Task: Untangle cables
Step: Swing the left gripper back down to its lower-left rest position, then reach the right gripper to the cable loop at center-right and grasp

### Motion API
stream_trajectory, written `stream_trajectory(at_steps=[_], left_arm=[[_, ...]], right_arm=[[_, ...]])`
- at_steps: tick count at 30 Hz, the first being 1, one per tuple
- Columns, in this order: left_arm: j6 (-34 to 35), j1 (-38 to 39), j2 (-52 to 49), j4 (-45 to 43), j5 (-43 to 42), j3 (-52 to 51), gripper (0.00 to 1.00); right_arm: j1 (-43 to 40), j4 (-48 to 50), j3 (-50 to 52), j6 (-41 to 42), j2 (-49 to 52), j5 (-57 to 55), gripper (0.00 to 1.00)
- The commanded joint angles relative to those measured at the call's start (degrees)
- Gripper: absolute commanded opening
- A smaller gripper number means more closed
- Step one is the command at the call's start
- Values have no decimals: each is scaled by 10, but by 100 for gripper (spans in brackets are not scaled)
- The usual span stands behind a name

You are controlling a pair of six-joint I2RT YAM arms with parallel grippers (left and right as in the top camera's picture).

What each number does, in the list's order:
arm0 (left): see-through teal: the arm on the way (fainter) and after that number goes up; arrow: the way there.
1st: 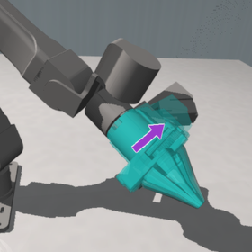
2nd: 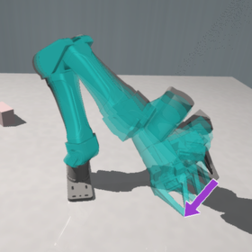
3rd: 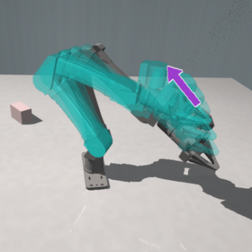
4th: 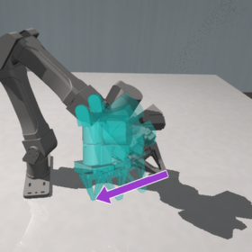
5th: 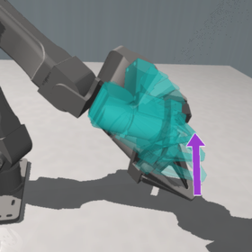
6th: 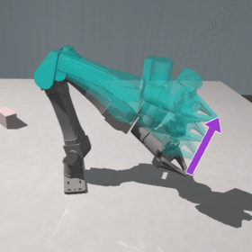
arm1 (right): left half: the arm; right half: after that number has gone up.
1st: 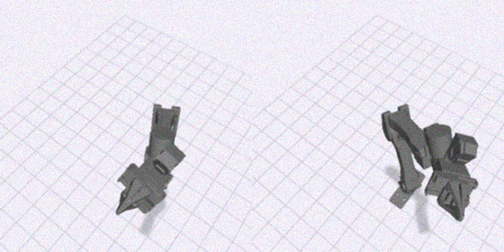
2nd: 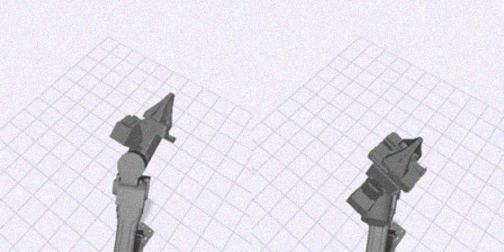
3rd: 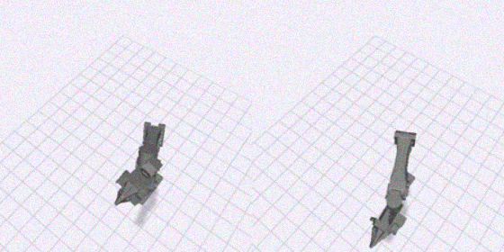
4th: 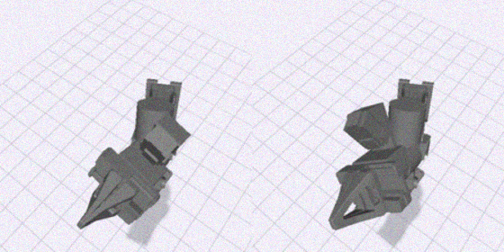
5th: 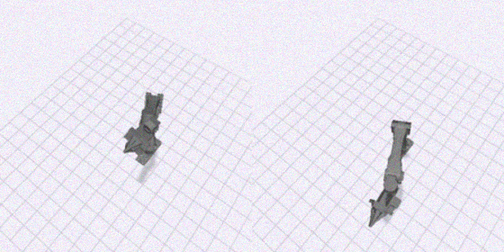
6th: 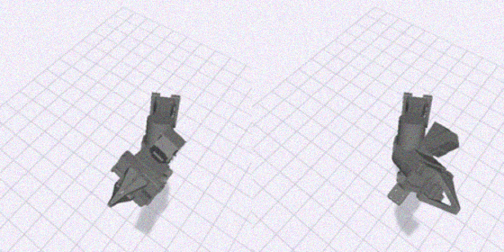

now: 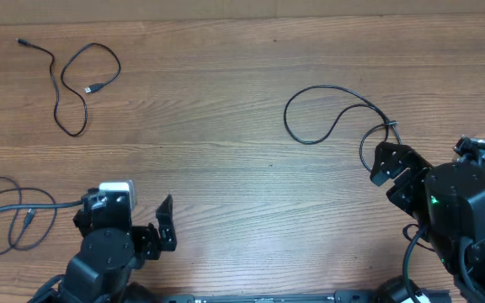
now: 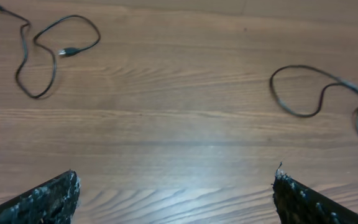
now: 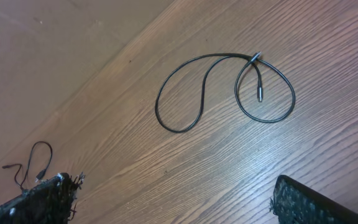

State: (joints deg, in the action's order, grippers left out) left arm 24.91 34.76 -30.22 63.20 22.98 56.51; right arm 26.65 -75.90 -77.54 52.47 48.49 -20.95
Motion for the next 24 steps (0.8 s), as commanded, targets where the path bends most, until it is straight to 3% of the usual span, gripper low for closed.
stream_trajectory(at_steps=[1, 16, 24], left_arm=[[-14, -3, 3, 16, 14, -1, 99], [-14, -3, 3, 43, 14, -1, 99], [-14, -3, 3, 43, 14, -1, 100]], right_arm=[[0, 3, 0, -3, -2, -4, 100], [0, 16, 0, -3, 3, -8, 100], [-1, 2, 0, -2, 77, -97, 100]])
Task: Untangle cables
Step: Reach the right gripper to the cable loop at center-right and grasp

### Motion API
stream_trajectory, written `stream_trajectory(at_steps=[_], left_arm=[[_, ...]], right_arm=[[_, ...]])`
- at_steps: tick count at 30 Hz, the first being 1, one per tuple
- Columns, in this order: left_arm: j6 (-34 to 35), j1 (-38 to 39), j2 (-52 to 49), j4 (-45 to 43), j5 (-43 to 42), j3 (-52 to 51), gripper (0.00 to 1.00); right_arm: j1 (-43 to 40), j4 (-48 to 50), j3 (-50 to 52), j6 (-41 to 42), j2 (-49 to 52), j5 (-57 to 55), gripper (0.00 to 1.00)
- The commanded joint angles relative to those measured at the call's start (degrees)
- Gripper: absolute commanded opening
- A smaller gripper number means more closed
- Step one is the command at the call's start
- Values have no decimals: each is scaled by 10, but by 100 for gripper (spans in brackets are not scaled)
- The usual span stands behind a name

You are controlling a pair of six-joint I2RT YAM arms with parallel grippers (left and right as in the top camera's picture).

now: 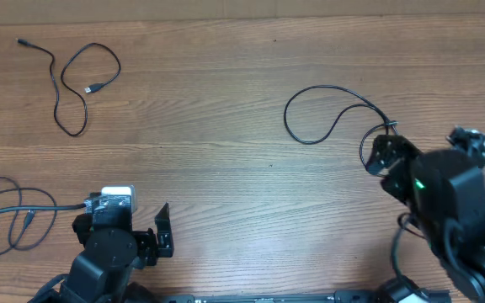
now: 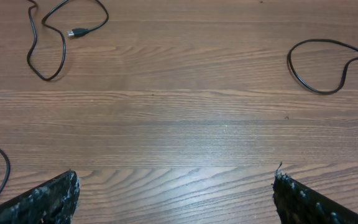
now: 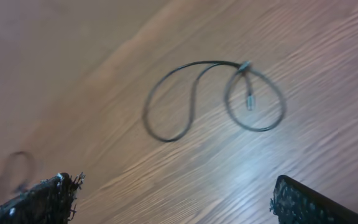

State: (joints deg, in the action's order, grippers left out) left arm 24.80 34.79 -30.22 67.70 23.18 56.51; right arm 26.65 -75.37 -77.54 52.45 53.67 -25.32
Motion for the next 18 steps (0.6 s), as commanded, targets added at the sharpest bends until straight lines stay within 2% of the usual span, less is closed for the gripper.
stream_trajectory(at_steps=[1, 11, 15, 18], left_arm=[[-12, -4, 3, -2, 12, -1, 99], [-12, -4, 3, -2, 12, -1, 100], [-12, -4, 3, -2, 12, -1, 100], [-13, -4, 3, -2, 12, -1, 99]], right_arm=[[-1, -7, 0, -1, 43, -70, 100], [-12, 50, 3, 7, 224, -78, 100], [-54, 59, 3, 65, 294, -76, 100], [-110, 98, 3, 52, 340, -76, 100]])
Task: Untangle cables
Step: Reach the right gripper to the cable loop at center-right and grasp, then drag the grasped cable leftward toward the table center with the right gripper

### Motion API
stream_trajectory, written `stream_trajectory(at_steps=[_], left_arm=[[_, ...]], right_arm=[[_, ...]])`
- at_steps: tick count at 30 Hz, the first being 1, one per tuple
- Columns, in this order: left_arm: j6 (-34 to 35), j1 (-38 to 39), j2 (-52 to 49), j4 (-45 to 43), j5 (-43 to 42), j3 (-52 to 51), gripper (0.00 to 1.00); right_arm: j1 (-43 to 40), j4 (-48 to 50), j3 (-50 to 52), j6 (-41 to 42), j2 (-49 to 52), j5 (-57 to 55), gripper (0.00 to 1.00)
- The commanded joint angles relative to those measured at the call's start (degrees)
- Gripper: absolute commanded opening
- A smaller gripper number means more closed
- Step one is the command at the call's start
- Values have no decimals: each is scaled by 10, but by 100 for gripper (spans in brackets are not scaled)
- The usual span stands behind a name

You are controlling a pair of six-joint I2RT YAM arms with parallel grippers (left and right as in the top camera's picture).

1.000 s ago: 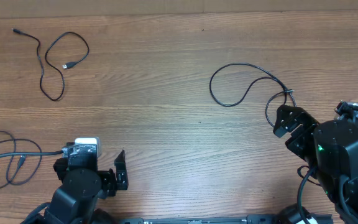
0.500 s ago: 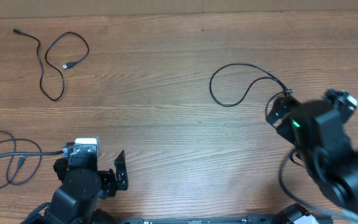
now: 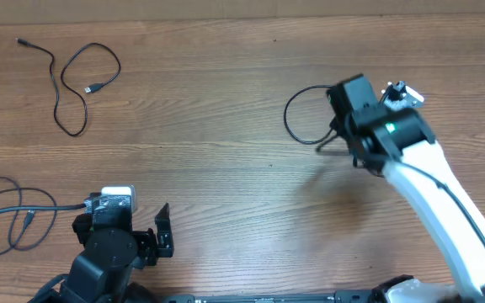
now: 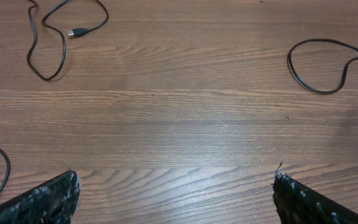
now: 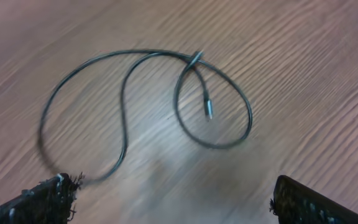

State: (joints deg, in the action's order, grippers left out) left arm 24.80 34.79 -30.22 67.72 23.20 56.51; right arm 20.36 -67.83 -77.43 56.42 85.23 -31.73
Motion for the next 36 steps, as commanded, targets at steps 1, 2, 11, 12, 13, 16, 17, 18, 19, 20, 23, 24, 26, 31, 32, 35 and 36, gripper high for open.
stream_trajectory(at_steps=[1, 2, 11, 12, 13, 16, 17, 18, 19, 20, 23, 24, 26, 31, 32, 35, 36], left_arm=[[-12, -4, 3, -2, 12, -1, 100], [-12, -4, 3, -2, 12, -1, 100], [-12, -4, 3, -2, 12, -1, 99], [-12, -4, 3, -2, 12, -1, 100], [-13, -4, 3, -2, 12, -1, 99], [-13, -4, 3, -2, 12, -1, 100], [-12, -4, 3, -2, 12, -1, 100], [-13, -4, 3, -2, 12, -1, 99], [-13, -4, 3, -2, 12, -1, 99], [-13, -4, 3, -2, 12, -1, 100], [-13, -4, 3, -2, 11, -1, 99], [-13, -4, 3, -2, 11, -1, 99], [-13, -4, 3, -2, 12, -1, 100], [-12, -4, 3, -2, 12, -1, 99], [-13, -4, 3, -2, 12, -1, 100], [-13, -4, 3, -2, 12, -1, 100], [-13, -4, 3, -2, 11, -1, 100]], right_arm=[[-60, 36, 2, 1, 32, -12, 100], [-76, 53, 2, -16, 42, -10, 100], [-202, 199, 2, -183, 125, 121, 100], [-210, 209, 2, -211, 133, 124, 100], [-217, 218, 2, -246, 142, 124, 100], [-235, 250, 2, -370, 175, 141, 100], [-239, 258, 2, -388, 185, 157, 100], [-242, 263, 2, -403, 194, 175, 100], [-245, 267, 2, -421, 203, 195, 100], [-247, 267, 2, -442, 212, 214, 100], [-249, 265, 2, -489, 233, 223, 100], [-249, 269, 2, -502, 237, 224, 98], [-250, 291, 2, -523, 254, 224, 92], [-250, 323, 2, -534, 283, 224, 85], [-250, 328, 2, -540, 290, 223, 82], [-250, 332, 2, -555, 310, 224, 77], [-250, 330, 2, -558, 318, 224, 70]])
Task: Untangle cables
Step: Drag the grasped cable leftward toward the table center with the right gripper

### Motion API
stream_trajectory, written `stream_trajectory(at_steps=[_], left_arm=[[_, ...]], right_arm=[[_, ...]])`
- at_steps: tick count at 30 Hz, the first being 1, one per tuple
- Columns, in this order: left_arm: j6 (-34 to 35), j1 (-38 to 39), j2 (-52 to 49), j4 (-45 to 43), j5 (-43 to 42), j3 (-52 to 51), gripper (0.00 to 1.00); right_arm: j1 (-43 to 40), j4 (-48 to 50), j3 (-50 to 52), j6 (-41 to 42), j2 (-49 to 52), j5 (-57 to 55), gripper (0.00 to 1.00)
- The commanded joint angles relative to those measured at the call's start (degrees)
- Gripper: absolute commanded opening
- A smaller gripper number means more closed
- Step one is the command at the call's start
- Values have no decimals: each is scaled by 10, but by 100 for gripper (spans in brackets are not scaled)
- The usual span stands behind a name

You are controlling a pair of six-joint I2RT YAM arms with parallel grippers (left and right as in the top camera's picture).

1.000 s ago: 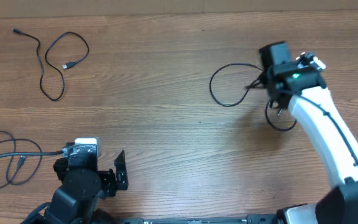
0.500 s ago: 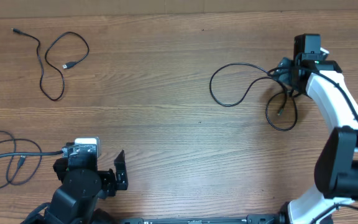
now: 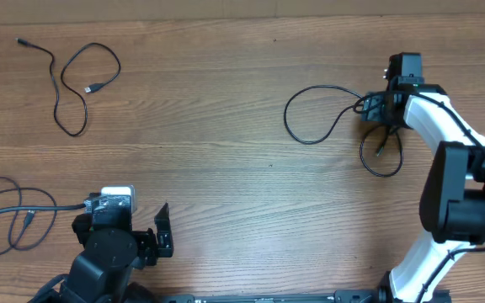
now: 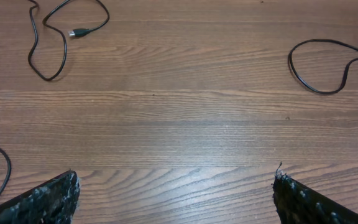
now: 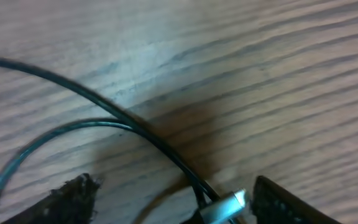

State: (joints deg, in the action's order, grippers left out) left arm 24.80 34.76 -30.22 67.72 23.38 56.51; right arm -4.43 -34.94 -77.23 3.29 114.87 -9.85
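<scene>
A black cable (image 3: pixel 308 137) lies at the right of the table in a large loop and a smaller loop (image 3: pixel 382 164) that cross. My right gripper (image 3: pixel 375 109) is down at that crossing. In the right wrist view it (image 5: pixel 176 205) is open, with the cable (image 5: pixel 135 130) running between its fingers and a silver plug (image 5: pixel 225 208) close to the right finger (image 5: pixel 291 202). My left gripper (image 4: pixel 176 199) is open over bare wood near the front edge, holding nothing.
A second black cable (image 3: pixel 74 80) with a USB plug lies loosely coiled at the far left. A grey cable (image 3: pixel 11 215) is coiled at the left edge beside the left arm. The back edge of the table (image 3: pixel 242 17) runs behind the cables.
My right gripper has moved right and down from above the large loop to the crossing of the two loops, close to the wood, its fingers now astride the cable. The left arm is unchanged.
At first my right arm was drawn back at the front right, looking at the looped cable from afar, and the left gripper was slightly raised. Then the left arm settled lower and stayed. The right arm stood over the cable, and is now low at its crossing.
</scene>
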Motion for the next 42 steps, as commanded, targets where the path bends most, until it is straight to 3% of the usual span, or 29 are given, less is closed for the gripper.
stream_trajectory(at_steps=[1, 6, 9, 10, 18, 31, 36, 37, 40, 42], left_arm=[[-12, -3, 3, -2, 10, -1, 99], [-12, -3, 3, -2, 10, -1, 99], [-13, -3, 3, -2, 10, -1, 99], [-12, -3, 3, -2, 10, -1, 100], [-12, -3, 3, -2, 10, -1, 100], [-12, -3, 3, -2, 10, -1, 100], [-13, -3, 3, -2, 10, -1, 100], [-13, -3, 3, -2, 10, -1, 99], [-13, -3, 3, -2, 10, -1, 100], [-13, -3, 3, -2, 10, -1, 99]], right_arm=[[-2, -3, 0, -28, 28, 5, 66], [-2, -21, 0, -27, 46, 27, 29], [-1, -33, 0, -27, 47, 119, 6], [0, -35, 0, -27, 47, 143, 4], [51, -50, 0, -24, 46, 348, 4], [243, -100, 0, 3, 46, 395, 4], [283, -125, -17, 30, 46, 290, 4], [284, -160, -43, 29, 44, 283, 12], [279, -219, -101, 26, 35, 278, 50], [276, -260, -146, 27, 26, 257, 87]])
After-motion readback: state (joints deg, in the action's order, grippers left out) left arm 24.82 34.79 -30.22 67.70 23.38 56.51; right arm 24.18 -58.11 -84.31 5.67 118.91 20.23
